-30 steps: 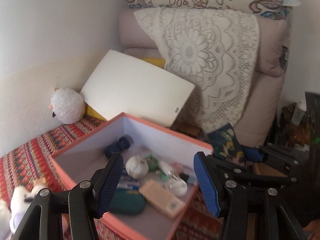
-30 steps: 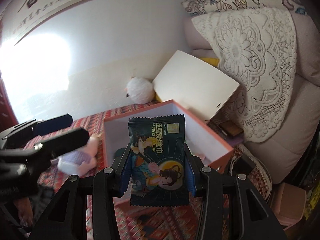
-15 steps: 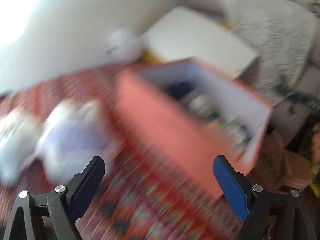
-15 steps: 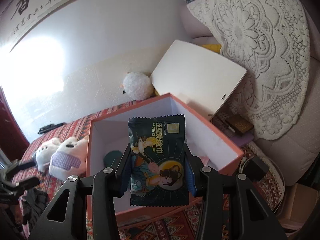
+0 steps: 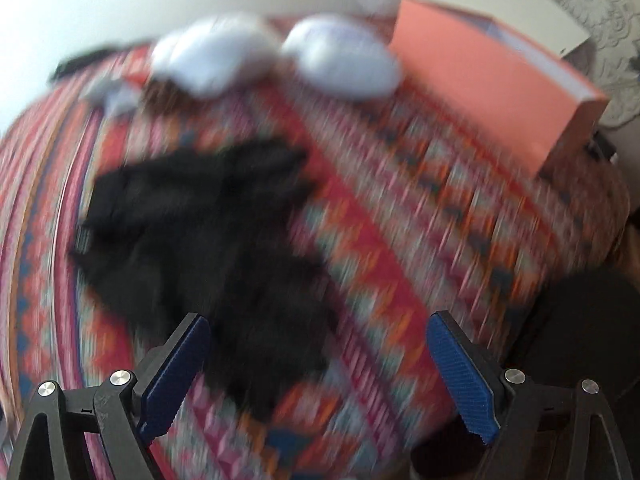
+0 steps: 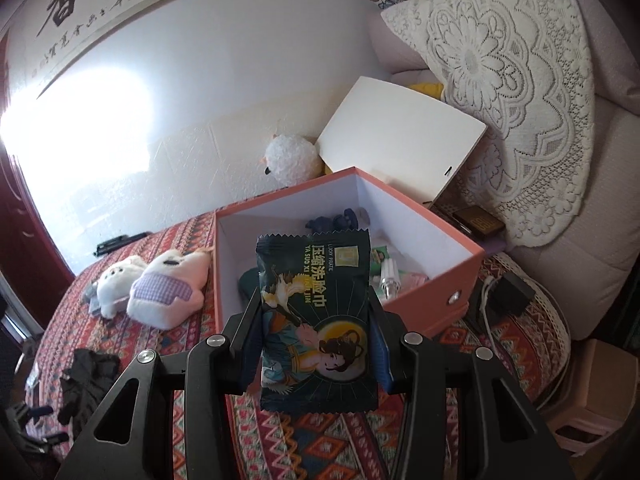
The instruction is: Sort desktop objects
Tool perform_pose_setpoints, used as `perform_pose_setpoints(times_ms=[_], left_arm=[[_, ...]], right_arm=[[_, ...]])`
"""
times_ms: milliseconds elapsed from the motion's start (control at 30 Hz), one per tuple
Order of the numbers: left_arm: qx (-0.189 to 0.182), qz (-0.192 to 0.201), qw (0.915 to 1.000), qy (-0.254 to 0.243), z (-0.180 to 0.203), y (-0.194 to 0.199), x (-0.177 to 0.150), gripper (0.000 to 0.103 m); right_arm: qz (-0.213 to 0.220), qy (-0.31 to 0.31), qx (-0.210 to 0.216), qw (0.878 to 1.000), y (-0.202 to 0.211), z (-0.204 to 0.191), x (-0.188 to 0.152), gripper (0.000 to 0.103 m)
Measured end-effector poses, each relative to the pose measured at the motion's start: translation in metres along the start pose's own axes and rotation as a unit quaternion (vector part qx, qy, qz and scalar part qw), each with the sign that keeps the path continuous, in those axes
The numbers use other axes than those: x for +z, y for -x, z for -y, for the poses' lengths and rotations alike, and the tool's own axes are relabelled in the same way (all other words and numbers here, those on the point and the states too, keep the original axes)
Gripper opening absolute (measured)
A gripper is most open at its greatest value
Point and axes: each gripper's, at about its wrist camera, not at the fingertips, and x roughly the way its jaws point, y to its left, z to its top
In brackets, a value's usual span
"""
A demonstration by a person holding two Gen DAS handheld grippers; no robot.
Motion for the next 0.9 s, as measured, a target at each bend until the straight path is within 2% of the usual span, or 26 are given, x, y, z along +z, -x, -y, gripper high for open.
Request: perform_pose_setpoints(times_ms=[67,133,233,333,400,467,567,600,833,900], left_arm=[[-0.004,-0.031,0.9992,0.024,-0.016,-0.004,-0.027,0.092],[-0.003,-0.067,0.9975,0.023,-0.024,-0.008,-0.05,0.092],[0.01,-0.124,0.9923,-0.007,-0.028,-0.017,-0.085,0.092],[0.012,-0.182,0.9813,-0.06,-0.026,-0.026,-0.121,0.092],[-0.009,-0.241,0.9657,-0.097,-0.026,-0.037,-0.151,0.092],[-0.033,-0.298,0.9442,-0.136,-0.025,-0.05,-0.184,0.092],[0.011,-0.368,0.9123,-0.179,-0.027,-0.071,-0.226,0.092],[0.019,-0.38,0.9066,-0.182,-0.028,-0.078,-0.236,0.092],[-0.008,-0.375,0.9181,-0.126,-0.035,-0.126,-0.279,0.092],[-0.021,-0.388,0.9178,-0.083,-0.045,-0.152,-0.291,0.092]], right_arm=[[-0.005,0.006,0.0,1.0,0.008,-0.006,-0.005,0.047],[-0.007,0.012,0.002,1.0,0.013,-0.012,-0.008,0.047],[-0.003,0.019,0.007,1.0,0.023,-0.023,-0.01,0.047],[0.006,0.021,0.025,0.999,0.033,-0.033,-0.014,0.047],[0.009,0.023,0.039,0.999,0.039,-0.041,-0.019,0.047],[0.007,0.028,0.056,0.998,0.043,-0.05,-0.024,0.047],[0.004,0.038,0.083,0.996,0.048,-0.064,-0.032,0.047],[0.003,0.042,0.092,0.995,0.05,-0.069,-0.035,0.047],[-0.013,0.069,0.134,0.988,0.051,-0.1,-0.058,0.047],[-0.018,0.066,0.142,0.987,0.048,-0.106,-0.062,0.047]])
